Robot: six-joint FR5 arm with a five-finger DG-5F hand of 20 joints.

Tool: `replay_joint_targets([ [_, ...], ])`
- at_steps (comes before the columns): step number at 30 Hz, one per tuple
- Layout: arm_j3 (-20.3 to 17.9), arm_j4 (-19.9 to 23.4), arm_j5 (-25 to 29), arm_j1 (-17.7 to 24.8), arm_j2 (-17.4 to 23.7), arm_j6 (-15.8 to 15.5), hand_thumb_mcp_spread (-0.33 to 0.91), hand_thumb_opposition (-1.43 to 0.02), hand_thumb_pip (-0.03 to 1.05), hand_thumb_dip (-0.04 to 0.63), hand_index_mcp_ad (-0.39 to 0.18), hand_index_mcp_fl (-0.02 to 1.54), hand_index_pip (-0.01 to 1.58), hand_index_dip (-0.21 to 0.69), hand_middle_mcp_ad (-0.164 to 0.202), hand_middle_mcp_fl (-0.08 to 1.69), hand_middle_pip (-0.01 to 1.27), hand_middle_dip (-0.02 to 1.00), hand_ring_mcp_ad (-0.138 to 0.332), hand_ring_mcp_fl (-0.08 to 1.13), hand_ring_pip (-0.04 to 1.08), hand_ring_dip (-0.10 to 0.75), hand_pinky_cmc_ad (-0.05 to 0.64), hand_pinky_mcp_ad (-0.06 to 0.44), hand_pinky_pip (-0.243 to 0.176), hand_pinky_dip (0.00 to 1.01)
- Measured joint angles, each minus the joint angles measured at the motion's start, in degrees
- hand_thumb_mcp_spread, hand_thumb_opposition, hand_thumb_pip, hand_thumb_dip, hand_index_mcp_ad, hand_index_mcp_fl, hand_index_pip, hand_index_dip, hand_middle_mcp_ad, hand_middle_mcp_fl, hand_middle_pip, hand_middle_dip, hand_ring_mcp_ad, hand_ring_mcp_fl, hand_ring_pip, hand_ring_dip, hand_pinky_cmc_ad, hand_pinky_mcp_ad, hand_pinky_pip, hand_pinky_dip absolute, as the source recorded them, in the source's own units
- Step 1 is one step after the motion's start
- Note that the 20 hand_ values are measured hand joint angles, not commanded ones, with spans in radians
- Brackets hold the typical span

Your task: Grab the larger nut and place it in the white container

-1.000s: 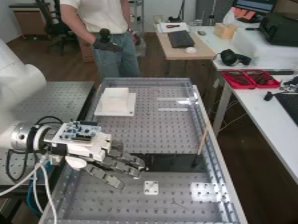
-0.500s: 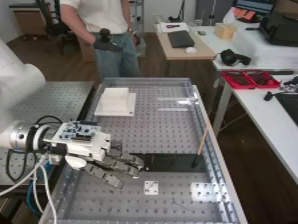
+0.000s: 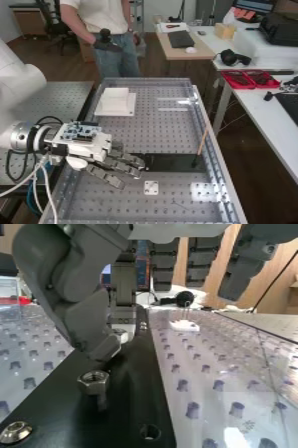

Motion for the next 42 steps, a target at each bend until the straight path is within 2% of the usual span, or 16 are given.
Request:
replay_joint_targets([
  [8, 0.2, -0.6, 0.1, 0.0, 0.0, 0.2, 0.36, -0.89, 0.8, 0.3, -0.122, 0.01, 1.55, 0.122, 0.077, 0.0, 0.14, 0.19, 0.145, 0.0, 0.11, 0.086, 0.33, 0.272, -0.094, 0.42],
  [11, 0.3, -1.0, 0.2, 0.1, -0.1, 0.3, 0.36, -0.89, 0.85, 0.3, -0.115, 0.01, 1.55, 0.122, 0.077, 0.0, 0.14, 0.19, 0.145, 0.0, 0.11, 0.086, 0.33, 0.272, -0.094, 0.42],
  [17, 0.4, -1.7, 0.4, 0.2, -0.1, 0.2, 0.36, -0.89, 0.85, 0.304, -0.108, -0.01, 1.56, 0.138, 0.077, 0.0, 0.14, 0.19, 0.145, 0.0, 0.11, 0.086, 0.33, 0.274, -0.094, 0.42],
  [35, -0.2, 0.2, 0.2, 0.0, -0.2, 0.9, 0.36, -0.89, 0.85, 0.314, -0.119, 0.0, 1.55, 0.124, 0.077, 0.0, 0.14, 0.19, 0.147, 0.0, 0.11, 0.086, 0.328, 0.262, -0.094, 0.43],
  [41, -0.2, 0.8, 0.4, 0.2, -0.5, 1.4, 0.35, -0.89, 0.85, 0.314, -0.108, 0.05, 1.55, 0.086, 0.08, 0.0, 0.14, 0.19, 0.147, 0.0, 0.11, 0.086, 0.328, 0.265, -0.091, 0.45],
  [42, -0.2, 0.9, 0.4, 0.2, -0.5, 1.5, 0.35, -0.89, 0.85, 0.318, -0.108, 0.05, 1.55, 0.086, 0.08, 0.0, 0.14, 0.19, 0.147, 0.0, 0.11, 0.086, 0.332, 0.246, -0.094, 0.45],
])
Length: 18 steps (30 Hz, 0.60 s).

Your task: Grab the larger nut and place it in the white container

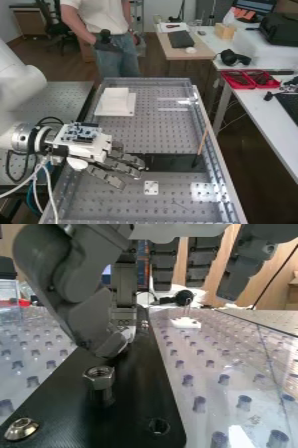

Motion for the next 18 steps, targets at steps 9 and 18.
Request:
replay_joint_targets([
  [9, 0.3, 0.6, -0.7, -0.2, -0.1, 0.4, 0.35, -0.9, 0.81, 0.304, -0.077, 0.18, 1.52, 0.028, 0.077, 0.04, 0.14, 0.19, 0.143, 0.0, 0.11, 0.086, 0.312, 0.211, -0.091, 0.45],
  [18, 0.6, 0.8, -0.9, -0.1, 1.4, 1.1, 0.34, -0.91, 0.72, 0.298, -0.066, 0.27, 1.52, 0.03, 0.077, 0.05, 0.14, 0.19, 0.143, 0.0, 0.11, 0.086, 0.312, 0.215, -0.091, 0.45],
])
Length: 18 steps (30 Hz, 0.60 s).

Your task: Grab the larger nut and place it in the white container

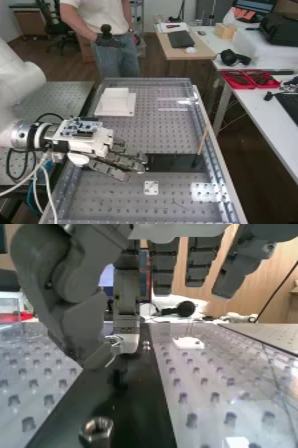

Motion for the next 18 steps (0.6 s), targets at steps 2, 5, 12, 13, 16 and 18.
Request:
replay_joint_targets([
  [2, 0.1, 0.0, 0.1, 0.2, 0.6, 0.3, 0.34, -0.91, 0.72, 0.298, -0.066, 0.27, 1.52, 0.03, 0.077, 0.08, 0.14, 0.19, 0.145, 0.0, 0.11, 0.086, 0.312, 0.215, -0.091, 0.45],
  [5, 0.1, -0.1, 0.1, 0.6, 1.7, 0.7, 0.34, -0.91, 0.71, 0.3, -0.066, 0.28, 1.52, 0.026, 0.077, 0.11, 0.14, 0.19, 0.145, 0.0, 0.11, 0.086, 0.312, 0.215, -0.091, 0.45],
  [12, -0.4, -0.8, 0.4, 1.9, 5.2, 1.8, 0.34, -0.91, 0.71, 0.3, -0.066, 0.28, 1.52, 0.026, 0.08, 0.11, 0.14, 0.19, 0.145, 0.0, 0.1, 0.086, 0.312, 0.215, -0.091, 0.45],
  [13, -0.4, -0.9, 0.4, 2.0, 5.5, 1.8, 0.34, -0.91, 0.71, 0.3, -0.066, 0.28, 1.52, 0.026, 0.08, 0.11, 0.14, 0.19, 0.145, 0.0, 0.11, 0.086, 0.312, 0.215, -0.091, 0.45],
  [16, -1.2, -1.4, 0.4, 2.7, 7.5, 2.2, 0.34, -0.92, 0.71, 0.3, -0.066, 0.28, 1.52, 0.03, 0.082, 0.1, 0.14, 0.19, 0.147, 0.0, 0.11, 0.086, 0.316, 0.215, -0.091, 0.45],
  [18, -1.9, -1.9, 0.5, 3.5, 9.0, 2.6, 0.34, -0.92, 0.71, 0.3, -0.066, 0.28, 1.52, 0.03, 0.082, 0.12, 0.14, 0.19, 0.147, 0.0, 0.1, 0.086, 0.312, 0.215, -0.091, 0.45],
])
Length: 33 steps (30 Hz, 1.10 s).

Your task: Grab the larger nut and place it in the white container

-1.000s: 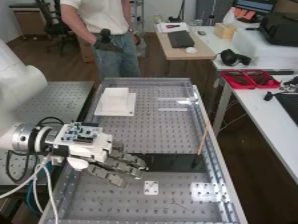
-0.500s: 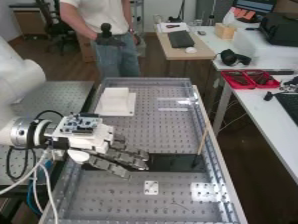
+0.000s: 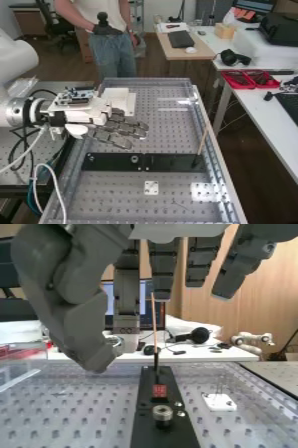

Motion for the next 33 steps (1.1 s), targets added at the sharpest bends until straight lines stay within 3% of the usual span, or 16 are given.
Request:
replay_joint_targets([
  [9, -3.2, -2.4, 1.8, 4.9, 5.2, 0.4, 0.34, -0.92, 0.71, 0.3, -0.068, 0.28, 1.52, 0.033, 0.082, 0.14, 0.14, 0.19, 0.143, 0.0, 0.1, 0.086, 0.312, 0.215, -0.093, 0.44],
  [21, -6.9, -5.6, 10.0, 17.0, 11.2, 0.2, 0.34, -0.92, 0.71, 0.3, -0.068, 0.28, 1.52, 0.033, 0.082, 0.14, 0.14, 0.2, 0.147, 0.0, 0.11, 0.086, 0.312, 0.216, -0.093, 0.42],
  [27, -6.8, -5.7, 10.1, 22.1, 11.8, -0.3, 0.34, -0.92, 0.71, 0.3, -0.068, 0.28, 1.52, 0.033, 0.075, 0.14, 0.14, 0.2, 0.145, 0.0, 0.11, 0.086, 0.312, 0.215, -0.093, 0.41],
  [33, -5.7, -4.1, 7.4, 24.4, 9.8, -0.5, 0.34, -0.92, 0.71, 0.3, -0.068, 0.28, 1.52, 0.033, 0.075, 0.14, 0.14, 0.2, 0.147, 0.0, 0.1, 0.086, 0.316, 0.215, -0.093, 0.4],
])
